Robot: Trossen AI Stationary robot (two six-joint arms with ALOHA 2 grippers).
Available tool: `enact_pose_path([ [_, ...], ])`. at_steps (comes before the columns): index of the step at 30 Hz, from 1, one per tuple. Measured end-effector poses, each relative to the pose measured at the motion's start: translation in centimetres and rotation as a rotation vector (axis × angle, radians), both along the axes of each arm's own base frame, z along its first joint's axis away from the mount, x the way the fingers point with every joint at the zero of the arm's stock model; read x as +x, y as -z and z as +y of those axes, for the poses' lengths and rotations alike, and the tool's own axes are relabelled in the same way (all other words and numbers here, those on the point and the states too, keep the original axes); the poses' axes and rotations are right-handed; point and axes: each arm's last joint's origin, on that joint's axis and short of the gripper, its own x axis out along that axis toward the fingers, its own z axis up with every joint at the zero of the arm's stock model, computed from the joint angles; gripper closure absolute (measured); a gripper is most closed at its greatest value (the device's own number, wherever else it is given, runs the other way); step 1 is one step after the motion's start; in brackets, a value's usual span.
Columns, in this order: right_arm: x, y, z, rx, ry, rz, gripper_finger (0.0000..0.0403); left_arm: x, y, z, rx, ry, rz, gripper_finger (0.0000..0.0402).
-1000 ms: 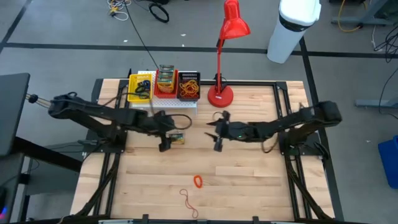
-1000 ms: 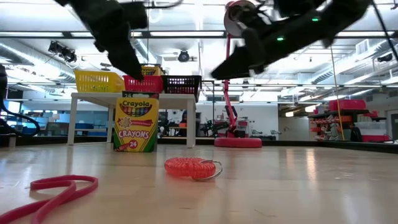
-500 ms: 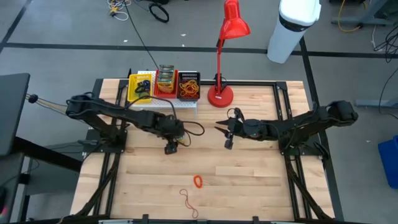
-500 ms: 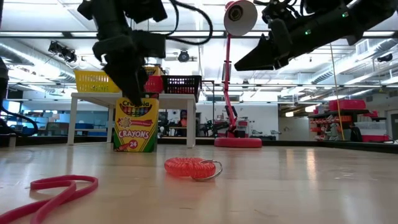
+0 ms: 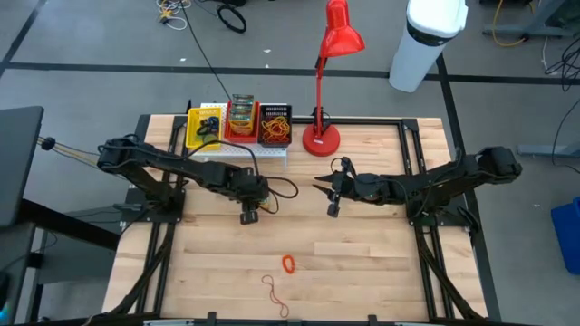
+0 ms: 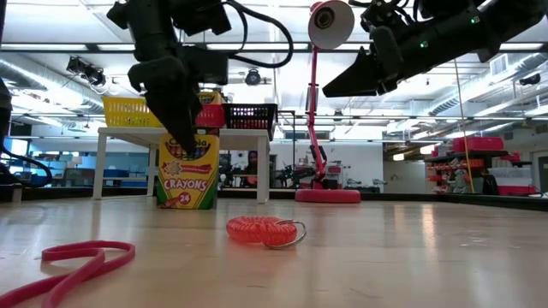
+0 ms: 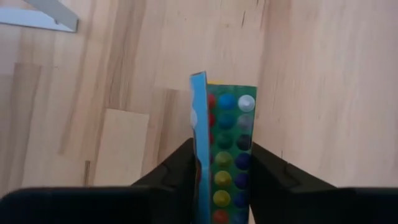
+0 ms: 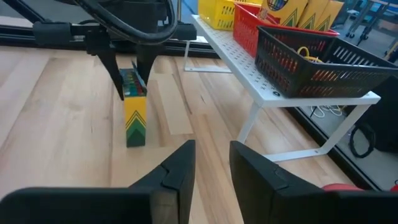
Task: Pick & Place Office Desk Supplies
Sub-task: Put the crayon box into the red bin on the shelf
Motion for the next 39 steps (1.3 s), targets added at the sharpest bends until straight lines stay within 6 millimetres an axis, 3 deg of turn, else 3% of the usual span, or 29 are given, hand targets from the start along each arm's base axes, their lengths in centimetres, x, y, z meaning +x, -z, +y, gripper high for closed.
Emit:
enact_pose_path([
  [3, 0.0, 0.0, 0.0, 0.0, 0.0, 0.0, 0.0295, -0.2, -0.7, 0.0, 0.003, 0.008, -0.011, 0.0292],
  [5, 0.0, 0.0, 0.0, 0.0, 0.0, 0.0, 0.0294, -0.5, -2.2, 0.1, 0.01, 0.021, -0.002, 0.0292],
  [11, 0.0, 0.0, 0.0, 0.002, -0.004, 0.0, 0.0294, -2.3, -10.2, 1.4, 0.06, 0.084, 0.013, 0.0294],
  [15, 0.0, 0.0, 0.1, 0.008, -0.018, 0.0, 0.0294, -4.8, -15.8, 2.8, 0.125, 0.137, -0.042, 0.0295],
  [19, 0.0, 0.0, 0.1, 0.01, -0.018, -0.001, 0.0294, -6.7, -19.1, 5.3, 0.244, 0.113, -0.084, 0.0296],
  [22, 0.0, 0.0, 0.1, 0.011, -0.02, -0.001, 0.0294, -7.6, -20.0, 7.7, 0.293, 0.096, -0.069, 0.0296],
  [29, 0.0, 0.0, 0.1, 0.016, -0.023, -0.004, 0.0294, -8.2, -19.4, 12.6, 0.319, 0.072, -0.018, 0.0296],
  [39, 0.0, 0.0, 0.1, 0.016, -0.023, -0.003, 0.0294, -7.8, -18.6, 14.8, 0.253, 0.076, -0.042, 0.0296],
])
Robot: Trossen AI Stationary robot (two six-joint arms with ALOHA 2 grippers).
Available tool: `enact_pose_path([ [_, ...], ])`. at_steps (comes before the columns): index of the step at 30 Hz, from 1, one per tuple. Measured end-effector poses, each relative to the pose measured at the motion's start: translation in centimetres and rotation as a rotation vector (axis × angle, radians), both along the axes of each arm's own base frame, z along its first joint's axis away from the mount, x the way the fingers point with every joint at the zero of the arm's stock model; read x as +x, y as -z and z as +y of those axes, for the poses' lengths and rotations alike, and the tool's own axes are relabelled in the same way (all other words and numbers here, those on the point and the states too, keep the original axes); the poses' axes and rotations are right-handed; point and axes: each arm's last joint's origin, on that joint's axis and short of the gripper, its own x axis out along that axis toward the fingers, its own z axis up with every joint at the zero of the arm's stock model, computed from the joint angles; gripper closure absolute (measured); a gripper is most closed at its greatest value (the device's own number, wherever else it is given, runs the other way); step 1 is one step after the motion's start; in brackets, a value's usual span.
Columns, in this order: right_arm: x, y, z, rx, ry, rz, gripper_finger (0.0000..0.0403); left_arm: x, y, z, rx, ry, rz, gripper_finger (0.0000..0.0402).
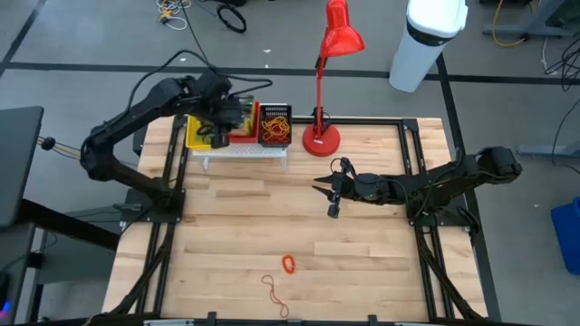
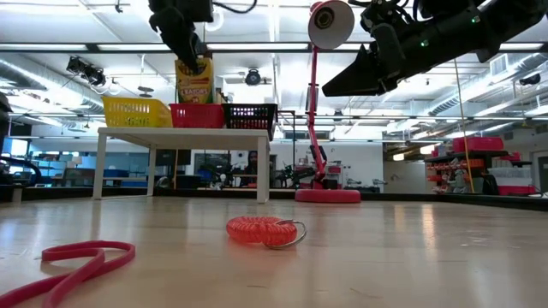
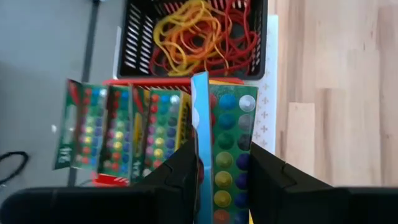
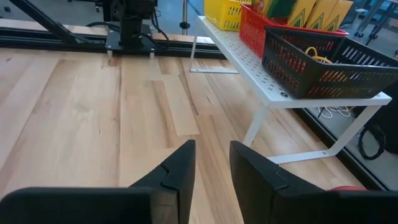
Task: Pick & Place Office Desk Supplies
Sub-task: Put the crayon box into the red bin on the shelf, then put the orange spring rubber band into the yellow bin on the shelf
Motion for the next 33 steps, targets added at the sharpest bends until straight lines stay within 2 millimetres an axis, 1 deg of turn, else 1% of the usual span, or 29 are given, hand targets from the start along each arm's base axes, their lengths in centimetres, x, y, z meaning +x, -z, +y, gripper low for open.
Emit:
enact_pose_path([
  [7, 0.0, 0.0, 0.0, 0.0, -0.001, 0.0, 0.0294, 1.5, 1.5, 1.0, -0.022, -0.01, 0.06, 0.0296],
  [13, 0.0, 0.0, 0.0, 0.003, -0.011, 0.001, 0.0295, 2.0, 2.1, 1.3, -0.043, -0.024, 0.083, 0.029],
  [16, 0.0, 0.0, 0.0, 0.004, -0.013, 0.001, 0.0295, 2.0, 2.2, 1.4, -0.042, -0.026, 0.083, 0.0266],
  [20, 0.0, 0.0, 0.0, 0.004, -0.013, 0.001, 0.0295, 2.0, 2.1, 1.4, -0.016, -0.043, 0.097, 0.0217],
  [24, 0.0, 0.0, 0.0, 0.004, -0.013, 0.002, 0.0295, 1.9, 2.1, 1.6, 0.048, -0.087, 0.135, 0.0168],
  [26, 0.0, 0.0, 0.0, 0.004, -0.013, 0.002, 0.0295, 1.8, 2.1, 1.7, 0.072, -0.093, 0.153, 0.0152],
  [29, 0.0, 0.0, 0.0, 0.004, -0.012, 0.001, 0.0295, 1.6, 1.9, 1.5, 0.093, -0.079, 0.158, 0.0142],
  [33, 0.0, 0.0, 0.0, 0.003, -0.012, 0.001, 0.0295, 1.2, 0.9, 0.5, 0.152, -0.072, 0.14, 0.0149],
])
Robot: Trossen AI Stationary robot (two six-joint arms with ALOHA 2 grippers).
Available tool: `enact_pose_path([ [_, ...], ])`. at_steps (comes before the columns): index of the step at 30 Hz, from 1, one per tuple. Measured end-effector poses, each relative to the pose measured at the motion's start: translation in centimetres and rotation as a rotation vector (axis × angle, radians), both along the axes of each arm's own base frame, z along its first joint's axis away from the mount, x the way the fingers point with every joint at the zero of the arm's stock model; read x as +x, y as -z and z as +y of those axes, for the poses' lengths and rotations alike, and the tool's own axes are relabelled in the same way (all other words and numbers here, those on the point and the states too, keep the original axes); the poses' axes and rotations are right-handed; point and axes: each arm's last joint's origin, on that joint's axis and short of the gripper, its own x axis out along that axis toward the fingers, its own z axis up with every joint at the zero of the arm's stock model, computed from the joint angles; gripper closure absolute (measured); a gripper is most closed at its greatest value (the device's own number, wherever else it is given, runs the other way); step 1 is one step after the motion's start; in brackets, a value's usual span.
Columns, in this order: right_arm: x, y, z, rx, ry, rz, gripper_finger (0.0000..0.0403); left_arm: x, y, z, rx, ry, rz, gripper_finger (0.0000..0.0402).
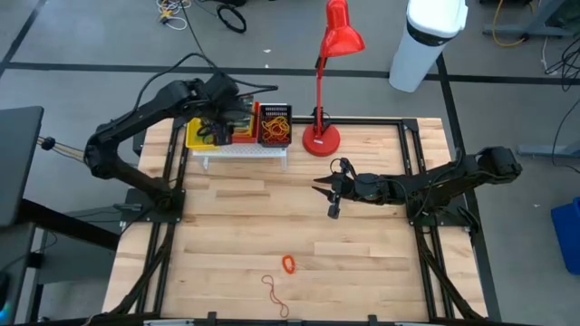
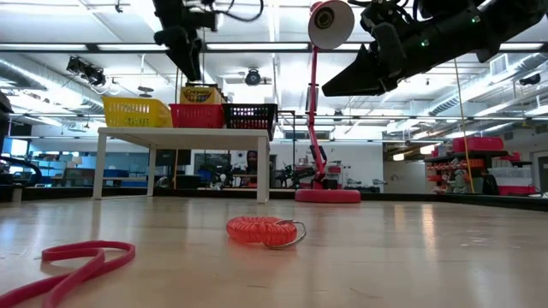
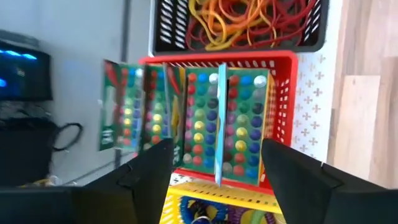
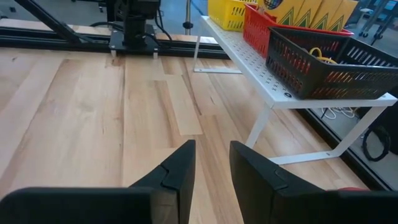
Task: Pick & Place Office Desk Supplies
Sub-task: Put the orange spring rubber band into the yellow bin on the shelf
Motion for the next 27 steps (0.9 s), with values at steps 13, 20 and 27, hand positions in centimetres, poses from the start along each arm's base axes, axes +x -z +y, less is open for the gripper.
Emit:
enact_pose_path([
  [13, 0.2, 0.3, 0.1, 0.046, -0.017, 0.001, 0.0306, -2.3, -1.3, -9.6, -0.238, 0.274, -0.454, 0.0267],
  [20, 1.4, 2.6, 0.3, 0.069, -0.044, 0.05, 0.0394, 0.0, 9.4, -14.5, -0.401, 0.374, -0.654, 0.0365],
  [27, 2.4, 4.1, 0.7, 0.12, -0.123, 0.03, 0.039, 1.8, 17.7, -19.6, -0.534, 0.477, -0.867, 0.0394],
])
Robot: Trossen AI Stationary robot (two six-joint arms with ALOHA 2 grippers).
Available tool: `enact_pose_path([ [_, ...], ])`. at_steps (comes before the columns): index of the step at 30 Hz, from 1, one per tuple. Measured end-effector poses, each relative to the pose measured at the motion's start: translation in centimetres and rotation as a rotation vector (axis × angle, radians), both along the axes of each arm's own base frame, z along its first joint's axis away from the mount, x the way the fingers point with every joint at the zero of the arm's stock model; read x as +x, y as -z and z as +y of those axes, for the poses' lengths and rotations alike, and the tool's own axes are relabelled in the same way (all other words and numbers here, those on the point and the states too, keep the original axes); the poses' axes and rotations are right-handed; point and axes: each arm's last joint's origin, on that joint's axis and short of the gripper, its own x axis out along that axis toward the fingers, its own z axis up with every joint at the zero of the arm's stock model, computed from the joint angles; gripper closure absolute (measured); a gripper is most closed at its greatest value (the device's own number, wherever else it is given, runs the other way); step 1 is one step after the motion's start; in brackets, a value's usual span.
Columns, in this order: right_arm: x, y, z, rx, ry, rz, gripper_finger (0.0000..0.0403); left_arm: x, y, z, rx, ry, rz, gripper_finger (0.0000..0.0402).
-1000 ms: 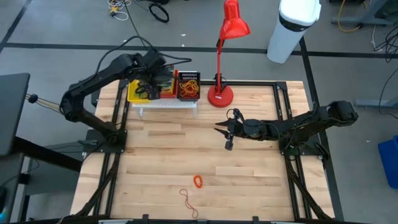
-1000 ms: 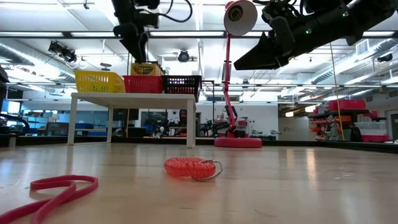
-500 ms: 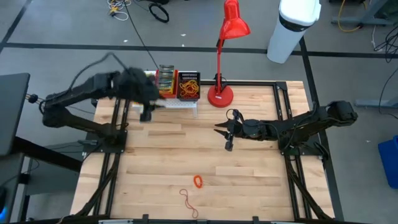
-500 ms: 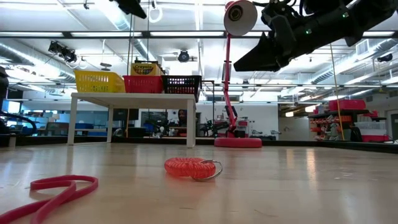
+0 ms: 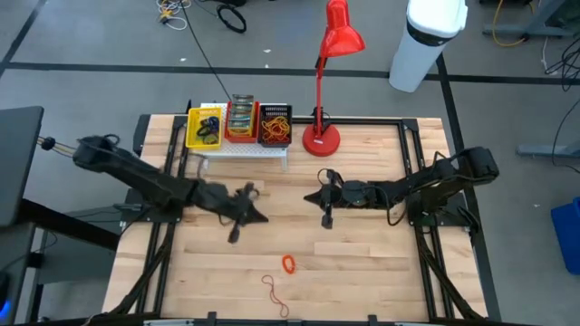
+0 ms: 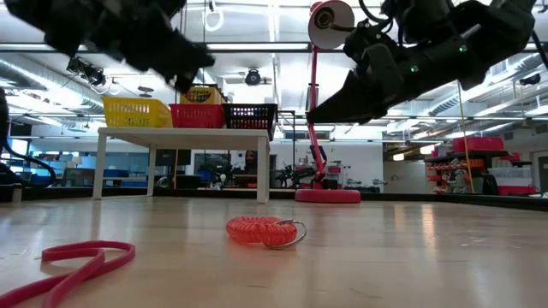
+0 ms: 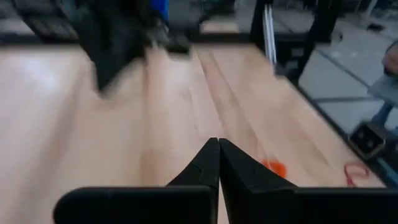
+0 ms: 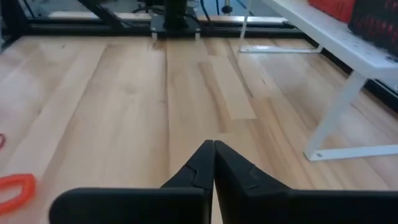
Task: Pick & Place Office Desk Supplies
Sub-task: Put the orange spring rubber band into the yellow bin on the shelf
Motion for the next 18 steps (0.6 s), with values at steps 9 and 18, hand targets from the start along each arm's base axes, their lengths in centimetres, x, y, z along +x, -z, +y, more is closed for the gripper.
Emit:
enact_pose_path([
  [9, -0.1, 0.1, -0.1, -0.011, 0.011, 0.021, 0.0388, 4.1, 4.6, -5.8, 0.025, 0.064, 0.19, 0.0389],
  [18, -0.7, 0.9, -0.1, -0.01, 0.014, 0.074, 0.0389, 8.5, 6.2, -10.1, 0.097, 0.18, 0.381, 0.0317],
])
